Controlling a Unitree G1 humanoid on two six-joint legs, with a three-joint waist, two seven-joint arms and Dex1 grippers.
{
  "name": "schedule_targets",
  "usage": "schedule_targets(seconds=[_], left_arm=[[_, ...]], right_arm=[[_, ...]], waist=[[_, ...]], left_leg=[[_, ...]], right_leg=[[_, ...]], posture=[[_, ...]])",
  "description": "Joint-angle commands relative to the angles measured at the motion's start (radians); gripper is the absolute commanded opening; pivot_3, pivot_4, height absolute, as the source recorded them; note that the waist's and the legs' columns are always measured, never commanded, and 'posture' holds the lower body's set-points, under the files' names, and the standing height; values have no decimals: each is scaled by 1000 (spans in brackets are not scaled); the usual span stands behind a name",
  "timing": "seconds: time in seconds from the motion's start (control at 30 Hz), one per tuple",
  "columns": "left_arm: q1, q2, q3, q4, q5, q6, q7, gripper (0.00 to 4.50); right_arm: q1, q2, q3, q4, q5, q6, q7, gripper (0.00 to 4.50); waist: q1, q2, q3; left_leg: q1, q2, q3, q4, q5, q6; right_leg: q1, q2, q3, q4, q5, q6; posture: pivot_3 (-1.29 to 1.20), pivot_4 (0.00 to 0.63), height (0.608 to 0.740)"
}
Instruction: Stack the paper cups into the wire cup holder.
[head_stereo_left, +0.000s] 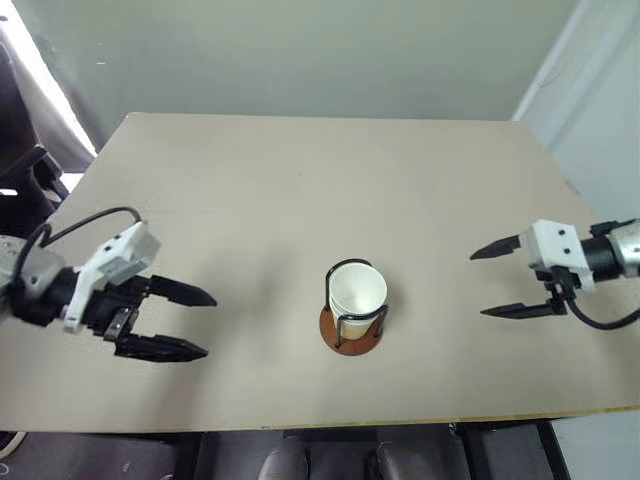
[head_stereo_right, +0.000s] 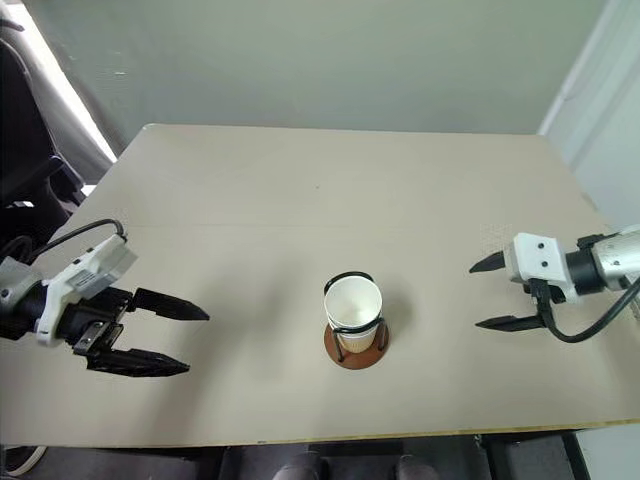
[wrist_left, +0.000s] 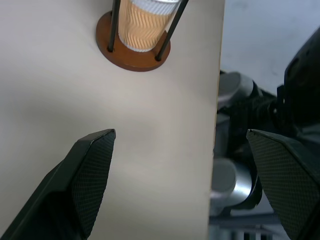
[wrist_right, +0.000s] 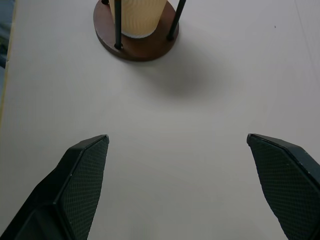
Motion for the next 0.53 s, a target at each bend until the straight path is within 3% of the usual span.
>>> schedule_targets(seconds=[0.03, 0.2, 0.53], left_arm=[[85, -53, 212, -106, 25, 93, 19, 4486], [150, -154, 351, -203, 38, 159, 63, 4486], [159, -220, 395, -306, 21, 253, 124, 4486]], right_arm=[[-50, 27, 18, 40, -22, -32, 38, 4500], [-98, 77, 51, 93, -53, -57, 64, 4500], [-110, 99, 41, 109, -66, -59, 98, 4500]], waist=[[0, 0, 0], [2, 0, 0], [1, 0, 0]], left_leg=[[0, 0, 0, 0, 0, 0], [1, 0, 1, 0, 0, 0], [1, 1, 1, 0, 0, 0]], right_leg=[[0, 0, 0, 0, 0, 0], [0, 0, 0, 0, 1, -2], [0, 0, 0, 0, 2, -4]], posture=[[0, 150, 740], [0, 150, 740], [0, 150, 740]])
